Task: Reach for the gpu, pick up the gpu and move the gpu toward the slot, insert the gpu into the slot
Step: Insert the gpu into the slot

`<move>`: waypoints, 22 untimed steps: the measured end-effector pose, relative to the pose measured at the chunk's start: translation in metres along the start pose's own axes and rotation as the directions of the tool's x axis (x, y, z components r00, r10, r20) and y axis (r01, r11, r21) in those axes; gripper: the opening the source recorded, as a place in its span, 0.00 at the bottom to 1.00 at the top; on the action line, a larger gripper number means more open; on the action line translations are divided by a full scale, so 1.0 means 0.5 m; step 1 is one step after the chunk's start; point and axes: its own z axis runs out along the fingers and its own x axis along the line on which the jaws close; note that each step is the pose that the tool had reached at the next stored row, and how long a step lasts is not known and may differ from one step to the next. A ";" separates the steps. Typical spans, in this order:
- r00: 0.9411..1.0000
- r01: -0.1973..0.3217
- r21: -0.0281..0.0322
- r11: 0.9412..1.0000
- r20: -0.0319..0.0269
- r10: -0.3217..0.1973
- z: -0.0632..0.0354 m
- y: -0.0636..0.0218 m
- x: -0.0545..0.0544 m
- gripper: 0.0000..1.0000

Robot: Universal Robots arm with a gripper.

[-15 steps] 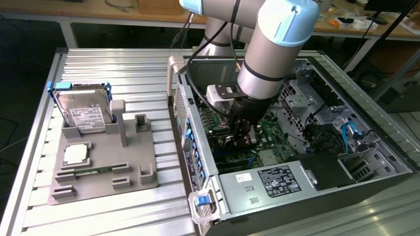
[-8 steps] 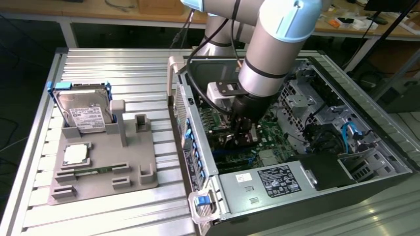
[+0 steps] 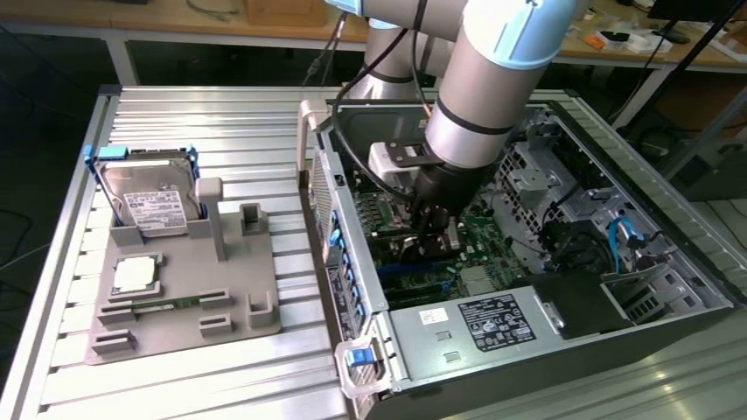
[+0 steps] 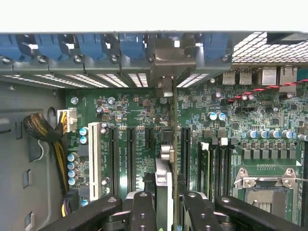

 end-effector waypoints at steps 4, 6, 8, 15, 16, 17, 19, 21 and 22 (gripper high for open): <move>0.998 0.060 0.001 0.998 -0.001 -0.060 0.015 0.000 -0.001 0.27; 0.998 0.067 0.001 0.998 -0.001 -0.067 -0.006 -0.013 -0.001 0.27; 0.999 0.029 0.000 1.000 -0.016 -0.029 -0.005 -0.031 -0.001 0.27; 1.000 0.021 0.000 1.000 -0.015 -0.021 0.005 -0.020 -0.006 0.27; 1.000 0.021 0.000 1.000 -0.015 -0.021 0.009 -0.005 -0.007 0.27; 1.000 0.021 0.000 1.000 -0.015 -0.021 0.013 0.010 -0.010 0.27; 1.000 0.021 0.000 1.000 -0.015 -0.021 0.014 0.010 -0.010 0.27; 1.000 0.021 0.000 1.000 -0.015 -0.021 0.014 0.010 -0.011 0.27; 1.000 0.021 0.000 1.000 -0.015 -0.021 0.015 0.010 -0.012 0.27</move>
